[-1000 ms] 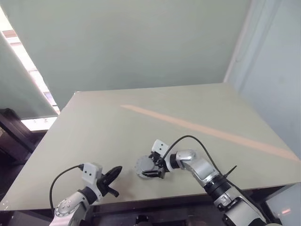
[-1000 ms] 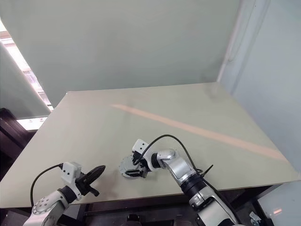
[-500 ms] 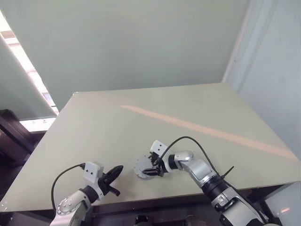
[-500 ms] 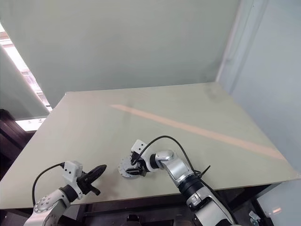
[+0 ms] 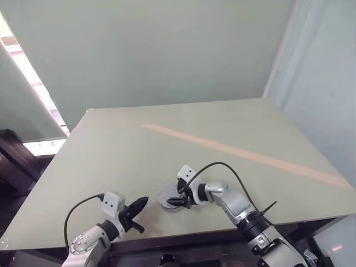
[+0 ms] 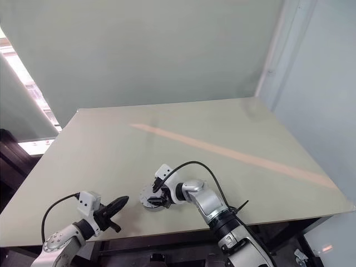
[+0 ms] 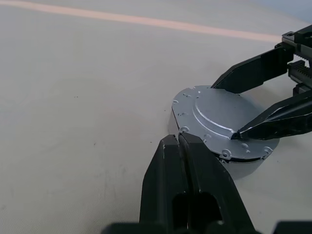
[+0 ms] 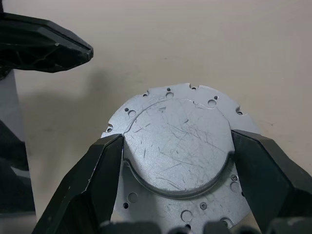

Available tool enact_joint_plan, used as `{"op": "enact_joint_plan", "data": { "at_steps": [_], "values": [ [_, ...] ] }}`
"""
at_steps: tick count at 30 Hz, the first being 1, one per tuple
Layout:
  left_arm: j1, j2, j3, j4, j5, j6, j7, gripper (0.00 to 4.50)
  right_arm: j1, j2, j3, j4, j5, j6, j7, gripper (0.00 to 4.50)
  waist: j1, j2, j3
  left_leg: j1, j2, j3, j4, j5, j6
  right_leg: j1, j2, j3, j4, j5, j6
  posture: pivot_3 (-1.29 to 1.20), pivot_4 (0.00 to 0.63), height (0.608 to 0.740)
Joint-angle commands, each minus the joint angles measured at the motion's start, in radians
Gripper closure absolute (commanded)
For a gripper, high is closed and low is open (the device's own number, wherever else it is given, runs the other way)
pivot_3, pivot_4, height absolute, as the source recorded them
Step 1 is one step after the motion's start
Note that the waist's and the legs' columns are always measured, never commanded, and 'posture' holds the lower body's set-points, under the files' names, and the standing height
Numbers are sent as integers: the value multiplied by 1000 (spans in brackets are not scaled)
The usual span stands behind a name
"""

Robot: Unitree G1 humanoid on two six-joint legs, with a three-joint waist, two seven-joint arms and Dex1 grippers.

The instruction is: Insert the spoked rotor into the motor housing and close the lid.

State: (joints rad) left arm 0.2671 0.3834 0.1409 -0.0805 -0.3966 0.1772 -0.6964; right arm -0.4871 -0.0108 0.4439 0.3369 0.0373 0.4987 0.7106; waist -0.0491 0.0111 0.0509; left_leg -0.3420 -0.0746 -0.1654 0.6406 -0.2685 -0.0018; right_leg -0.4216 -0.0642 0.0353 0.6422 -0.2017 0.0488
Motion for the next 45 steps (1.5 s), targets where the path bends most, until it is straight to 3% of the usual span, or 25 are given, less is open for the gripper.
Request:
{"op": "enact_joint_plan", "data": {
  "at_steps": [1, 9, 26, 37, 45],
  "values": [
    [-12, 5, 6, -25, -6, -10, -4, 4500, -5, 15, -11, -38, -5, 12, -32, 1232, 0, 0, 0, 0, 0, 0, 0, 0, 0, 0, 0, 0, 0, 0, 0, 0, 0, 740],
    [-17, 4, 1, -23, -1, -12, -2, 4500, -13, -31, 61, -45, -72, -6, -25, 1232, 0, 0, 0, 1, 1, 6, 2, 0, 0, 2, 1, 0, 0, 1, -2, 0, 0, 740],
    [-60, 2, -64, 4, 56, -42, -13, 4500, -29, -34, 61, -44, -79, 97, -23, 1232, 1, 0, 0, 1, 1, 9, 2, 0, 0, 2, 1, 2, 0, 1, -2, 0, 0, 740],
    [-176, -15, -164, 171, 178, -18, 43, 4500, -37, -46, 65, -50, -83, 117, -15, 1232, 2, -1, -1, 1, 0, 9, 2, 0, 0, 2, 1, 2, 0, 2, -2, 0, 0, 740],
    [-231, -56, -206, 295, 211, -101, 19, 4500, -33, -56, 69, -70, -85, 127, -17, 1232, 15, 1, -3, 8, -1, 9, 3, 0, 0, 10, 0, 2, -1, 2, -1, 0, 0, 740]
  ]
}}
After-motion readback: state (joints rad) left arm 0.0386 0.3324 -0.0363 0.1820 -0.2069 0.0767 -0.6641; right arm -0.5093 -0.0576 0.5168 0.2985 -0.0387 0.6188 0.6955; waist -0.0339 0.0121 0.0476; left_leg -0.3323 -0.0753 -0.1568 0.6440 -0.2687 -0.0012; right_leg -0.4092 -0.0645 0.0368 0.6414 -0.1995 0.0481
